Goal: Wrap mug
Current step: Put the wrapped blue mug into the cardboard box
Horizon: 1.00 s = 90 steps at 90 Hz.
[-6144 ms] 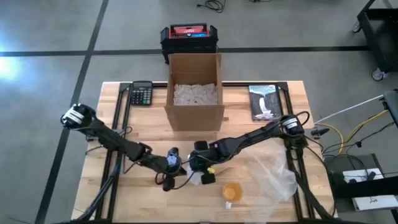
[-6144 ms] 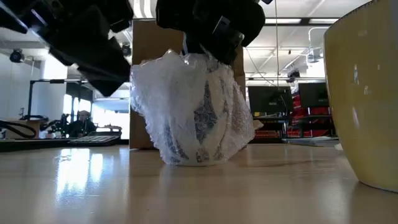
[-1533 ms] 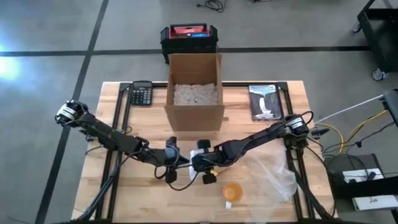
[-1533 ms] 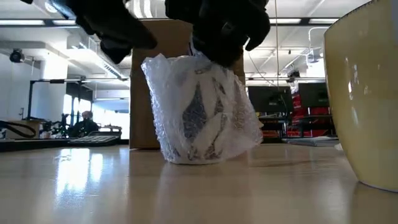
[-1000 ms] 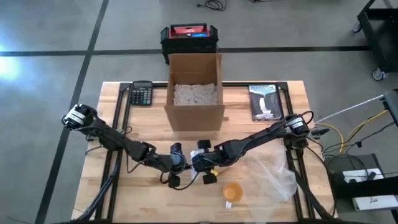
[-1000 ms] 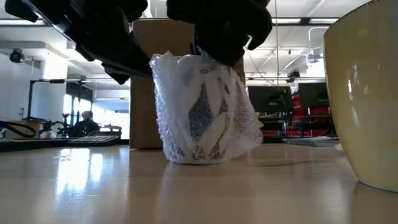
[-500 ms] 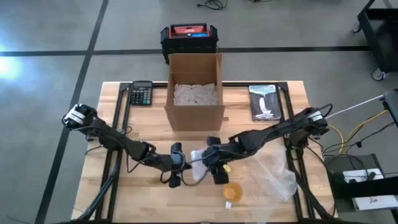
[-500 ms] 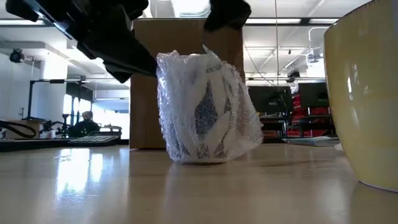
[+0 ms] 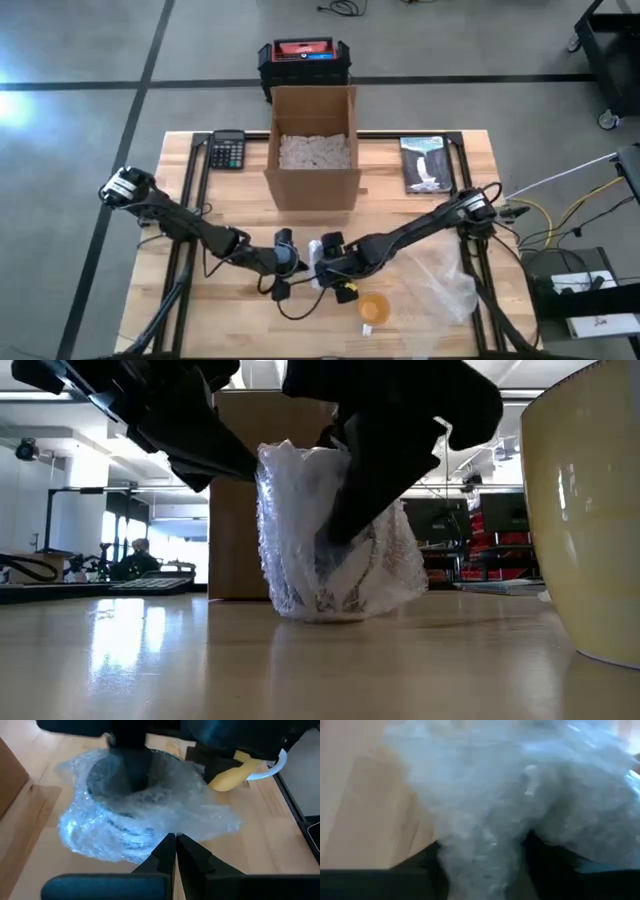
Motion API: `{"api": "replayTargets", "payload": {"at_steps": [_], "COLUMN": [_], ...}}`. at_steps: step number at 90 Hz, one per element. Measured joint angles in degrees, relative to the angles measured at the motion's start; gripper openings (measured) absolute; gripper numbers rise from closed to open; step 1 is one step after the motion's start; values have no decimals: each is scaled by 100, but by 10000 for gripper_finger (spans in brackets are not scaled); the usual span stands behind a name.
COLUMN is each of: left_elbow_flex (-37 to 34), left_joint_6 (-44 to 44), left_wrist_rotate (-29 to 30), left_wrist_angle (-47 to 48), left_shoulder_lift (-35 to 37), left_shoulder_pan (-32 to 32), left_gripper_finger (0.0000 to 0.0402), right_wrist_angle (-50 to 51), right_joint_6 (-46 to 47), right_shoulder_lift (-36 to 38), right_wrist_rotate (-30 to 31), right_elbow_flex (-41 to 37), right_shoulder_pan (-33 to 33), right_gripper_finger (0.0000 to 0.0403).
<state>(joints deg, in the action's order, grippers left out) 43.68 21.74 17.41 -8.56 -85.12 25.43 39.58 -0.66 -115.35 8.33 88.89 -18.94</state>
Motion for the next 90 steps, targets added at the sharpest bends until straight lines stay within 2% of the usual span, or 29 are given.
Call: {"api": "replayTargets", "payload": {"at_steps": [7, 12, 28, 52, 74, 90], "left_elbow_flex": [0, 0, 7, -51, -72, -72], "left_joint_6": [0, 6, 144, 175, 190, 280], "left_wrist_rotate": [-2, -42, -48, 59, 63, 59], "left_wrist_angle": [60, 184, 860, 1240, 1256, 1227], "left_shoulder_lift": [103, 236, 901, 1506, 1413, 1282], "left_shoulder_pan": [14, 19, 79, 149, 177, 177], "left_gripper_finger": [0, 0, 0, 0, 0, 0], "right_wrist_angle": [354, 533, 1083, 911, -221, -340], "right_joint_6": [-159, -374, -777, -1682, -2402, -2064], "right_shoulder_lift": [87, 182, 741, 1564, 1708, 1599], "right_wrist_rotate": [-38, 23, 69, 52, 203, 283], "right_elbow_flex": [187, 325, 984, 1925, 2552, 2652], "right_shoulder_pan": [0, 10, 61, 375, 1323, 2468], "right_gripper_finger": [40, 20, 38, 15, 18, 18]}}
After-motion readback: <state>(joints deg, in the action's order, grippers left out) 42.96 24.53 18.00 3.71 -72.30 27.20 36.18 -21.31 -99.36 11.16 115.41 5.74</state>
